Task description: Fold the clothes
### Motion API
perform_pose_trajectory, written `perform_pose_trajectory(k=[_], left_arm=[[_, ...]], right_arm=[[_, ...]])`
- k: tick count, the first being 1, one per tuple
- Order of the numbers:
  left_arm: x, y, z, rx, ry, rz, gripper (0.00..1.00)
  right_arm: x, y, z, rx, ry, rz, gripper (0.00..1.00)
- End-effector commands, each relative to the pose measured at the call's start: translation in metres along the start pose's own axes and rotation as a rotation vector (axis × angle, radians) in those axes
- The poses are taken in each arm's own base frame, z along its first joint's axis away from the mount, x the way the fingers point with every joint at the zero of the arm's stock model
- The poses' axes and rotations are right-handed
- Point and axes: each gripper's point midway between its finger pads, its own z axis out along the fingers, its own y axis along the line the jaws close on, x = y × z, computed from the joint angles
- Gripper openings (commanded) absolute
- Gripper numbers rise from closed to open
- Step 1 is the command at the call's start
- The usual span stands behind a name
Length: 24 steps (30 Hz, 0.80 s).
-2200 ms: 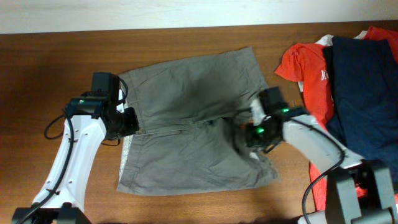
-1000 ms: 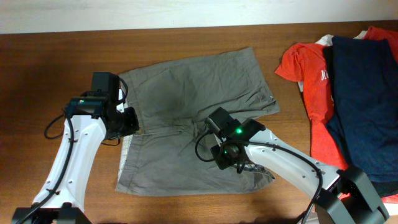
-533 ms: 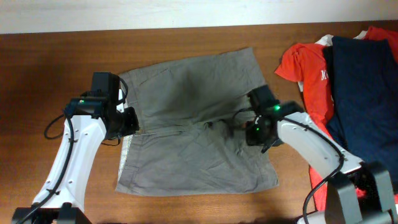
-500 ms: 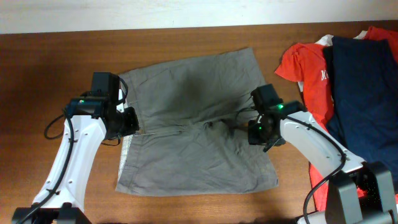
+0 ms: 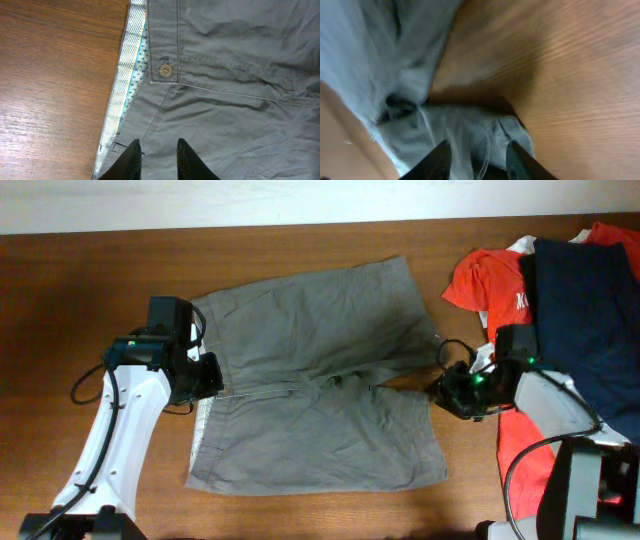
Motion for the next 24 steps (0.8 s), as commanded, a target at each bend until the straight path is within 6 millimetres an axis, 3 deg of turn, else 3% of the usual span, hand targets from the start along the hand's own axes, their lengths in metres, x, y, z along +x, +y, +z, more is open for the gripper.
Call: perform_pose_trajectory(k=[1, 6, 11, 18, 22, 24], left_arm=[[0.002, 0.004, 0.001, -0.011, 0.011, 0.011, 0.24], [0.002, 0.004, 0.001, -0.011, 0.01, 0.01, 0.24], [0.002, 0.004, 0.001, -0.011, 0.01, 0.01, 0.24], [0.002, 0.004, 0.001, -0.011, 0.009, 0.01, 0.24], [0.002, 0.003, 0.001, -0.01, 0.007, 0.01, 0.24], [0.001, 0.003, 0.001, -0.01, 0.007, 0.011, 0.24]], right_arm=[[0.016, -0.012, 0.015, -0.05, 0.032, 0.157, 0.4], [0.022, -0.019, 0.019, -0.043, 0.044, 0.168, 0.41], [0.015, 0.003, 0.013, -0.18, 0.061, 0.248, 0.47], [0.015, -0.019, 0.015, -0.104, 0.033, 0.287, 0.58], [0.019, -0.026, 0.02, -0.099, 0.029, 0.287, 0.58], [0.016, -0.026, 0.02, -0.102, 0.015, 0.278, 0.52]])
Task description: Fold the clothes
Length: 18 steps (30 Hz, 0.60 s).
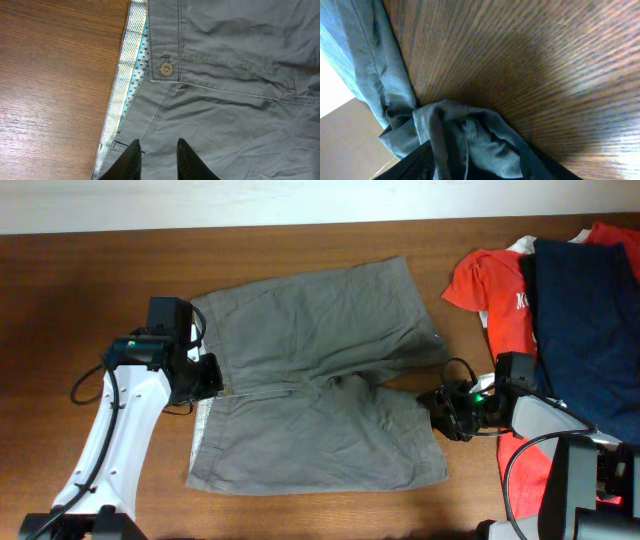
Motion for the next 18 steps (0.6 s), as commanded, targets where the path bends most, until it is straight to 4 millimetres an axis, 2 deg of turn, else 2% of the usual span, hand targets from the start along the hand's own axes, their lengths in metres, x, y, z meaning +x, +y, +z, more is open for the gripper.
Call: perform_pose_trajectory(k=[1, 3, 5, 7, 8, 11, 13, 17, 18], left_arm=[[0.0, 0.003, 0.001, -0.008, 0.0, 0.011, 0.24], [-0.002, 0.002, 0.001, -0.006, -0.006, 0.011, 0.24], [-0.004, 0.002, 0.001, -0.004, -0.013, 0.01, 0.24], [-0.004, 0.002, 0.001, -0.004, -0.014, 0.01, 0.24], [-0.004, 0.002, 0.001, -0.004, -0.014, 0.011, 0.24], [-0.004, 0.002, 0.001, -0.004, -0.014, 0.011, 0.24], [-0.004, 0.002, 0.001, -0.004, -0.014, 0.011, 0.24], [-0.003, 0.002, 0.001, -0.005, -0.01, 0.011, 0.24], [-0.003, 0.002, 0.001, -0.006, -0.009, 0.011, 0.24]], right_arm=[[-0.005, -0.007, 0.0, 0.026, -0.031, 0.007, 0.45], [-0.007, -0.01, 0.0, 0.041, -0.045, 0.008, 0.37], [-0.007, -0.009, 0.001, 0.04, -0.044, 0.001, 0.25], [-0.005, -0.004, 0.004, 0.037, -0.046, -0.03, 0.08], [-0.006, -0.002, 0.006, 0.038, -0.056, -0.048, 0.04], [-0.02, 0.012, 0.006, 0.001, -0.115, -0.155, 0.04], [-0.032, 0.036, 0.0, -0.058, -0.16, -0.282, 0.04], [-0.04, 0.08, -0.025, -0.079, -0.185, -0.466, 0.04], [-0.041, 0.08, -0.032, -0.033, -0.195, -0.509, 0.04]])
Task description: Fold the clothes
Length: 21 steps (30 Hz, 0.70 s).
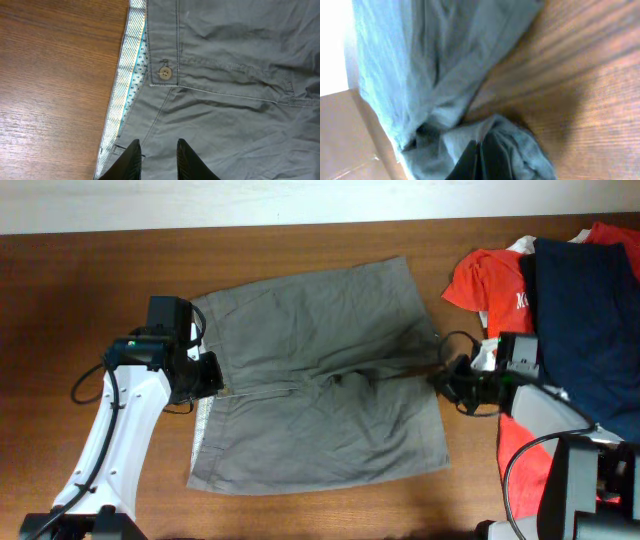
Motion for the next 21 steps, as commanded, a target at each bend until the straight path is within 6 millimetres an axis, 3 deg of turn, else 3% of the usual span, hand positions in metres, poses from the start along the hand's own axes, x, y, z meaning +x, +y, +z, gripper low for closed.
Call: perform_pose_trajectory(k=[1, 2, 3, 5, 6, 7, 8, 9, 10, 11, 13, 15, 16, 18, 19, 20, 21], left_arm=[[0.001, 0.003, 0.001, -0.01, 0.004, 0.01, 0.24], [0.001, 0.003, 0.001, -0.011, 0.004, 0.01, 0.24], [0.0, 0.005, 0.001, -0.017, 0.001, 0.01, 0.24], [0.0, 0.006, 0.001, -0.028, -0.002, 0.01, 0.24], [-0.001, 0.006, 0.001, -0.028, -0.003, 0.01, 0.24], [-0.001, 0.006, 0.001, -0.027, -0.005, 0.01, 0.24], [-0.002, 0.006, 0.001, -0.025, -0.009, 0.01, 0.24], [-0.004, 0.005, 0.001, -0.024, -0.017, 0.01, 0.24], [-0.008, 0.005, -0.001, -0.012, -0.029, 0.002, 0.23], [-0.011, 0.003, -0.003, 0.015, -0.034, -0.008, 0.23], [-0.016, -0.012, -0.01, 0.14, -0.032, -0.028, 0.19], [-0.011, -0.036, -0.015, 0.294, -0.002, 0.022, 0.01], [-0.004, -0.045, -0.015, 0.336, 0.017, 0.08, 0.0], [0.008, -0.048, -0.005, 0.335, 0.054, 0.106, 0.01], [0.012, -0.049, 0.003, 0.335, 0.064, 0.107, 0.01], [0.016, -0.049, 0.012, 0.341, 0.07, 0.108, 0.0], [0.02, -0.048, 0.024, 0.342, 0.078, 0.087, 0.01]], right_arm=[[-0.017, 0.02, -0.023, 0.053, -0.047, -0.213, 0.04], [-0.02, -0.001, -0.033, 0.199, -0.069, -0.232, 0.04], [-0.022, -0.036, -0.051, 0.419, -0.108, -0.201, 0.04], [-0.02, -0.068, -0.072, 0.625, -0.137, -0.166, 0.04], [-0.019, -0.075, -0.077, 0.67, -0.135, -0.162, 0.04], [-0.016, -0.076, -0.077, 0.673, -0.124, -0.159, 0.13], [-0.016, -0.075, -0.077, 0.672, -0.124, -0.161, 0.53], [-0.019, -0.073, -0.077, 0.666, -0.136, -0.166, 0.75], [-0.024, -0.067, -0.078, 0.656, -0.142, -0.185, 0.84], [-0.027, -0.057, -0.079, 0.626, -0.131, -0.222, 0.84], [-0.028, -0.02, -0.084, 0.513, -0.085, -0.279, 0.84], [-0.031, 0.01, -0.097, 0.449, -0.071, -0.298, 0.82], [-0.033, 0.022, -0.106, 0.442, -0.066, -0.334, 0.8], [-0.034, 0.029, -0.112, 0.441, -0.064, -0.371, 0.6], [-0.032, 0.029, -0.111, 0.432, -0.053, -0.367, 0.41], [-0.025, 0.029, -0.106, 0.411, -0.021, -0.357, 0.15], [-0.016, 0.027, -0.101, 0.391, 0.023, -0.339, 0.04]])
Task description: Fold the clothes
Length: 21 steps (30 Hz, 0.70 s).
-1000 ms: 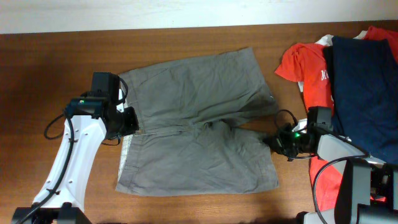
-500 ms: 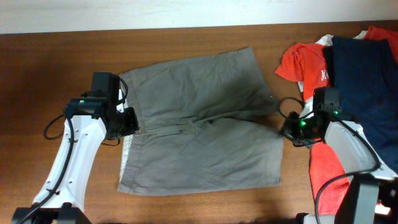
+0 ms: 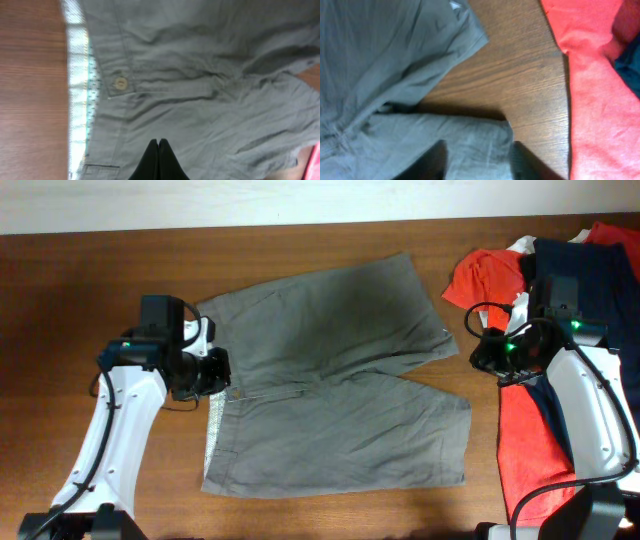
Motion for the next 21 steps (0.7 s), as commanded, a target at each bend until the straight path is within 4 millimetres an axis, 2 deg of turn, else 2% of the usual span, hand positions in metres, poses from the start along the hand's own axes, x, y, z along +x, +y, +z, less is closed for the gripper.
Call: perform_pose_trajectory(k=[1, 5, 8, 11, 13, 15, 18, 21], left_arm=[[0.021, 0.005, 0.034, 0.049, 0.06, -0.01, 0.0], [0.023, 0.013, 0.055, 0.044, 0.058, -0.024, 0.01], [0.023, 0.023, 0.069, 0.008, 0.08, -0.034, 0.01], [0.029, 0.031, 0.086, -0.006, 0.131, -0.052, 0.0], [0.032, 0.034, 0.092, -0.012, 0.154, -0.059, 0.01], [0.031, 0.044, 0.092, -0.071, 0.144, -0.055, 0.0], [0.024, 0.047, 0.089, -0.094, 0.116, -0.045, 0.01], [-0.01, 0.028, 0.057, -0.064, -0.018, 0.002, 0.0]], right_arm=[[0.023, 0.015, 0.005, -0.094, 0.102, -0.005, 0.04], [0.072, 0.0, 0.038, -0.073, 0.27, 0.048, 0.04], [0.087, -0.013, 0.075, -0.066, 0.243, 0.088, 0.04], [0.07, -0.019, 0.112, -0.097, 0.063, 0.062, 0.04], [0.056, -0.018, 0.12, -0.122, -0.038, 0.034, 0.06], [0.054, -0.018, 0.12, -0.124, -0.047, 0.031, 0.13], [0.041, -0.018, 0.118, -0.119, -0.092, 0.022, 0.16], [0.008, 0.01, 0.083, -0.2, -0.115, 0.004, 0.29]])
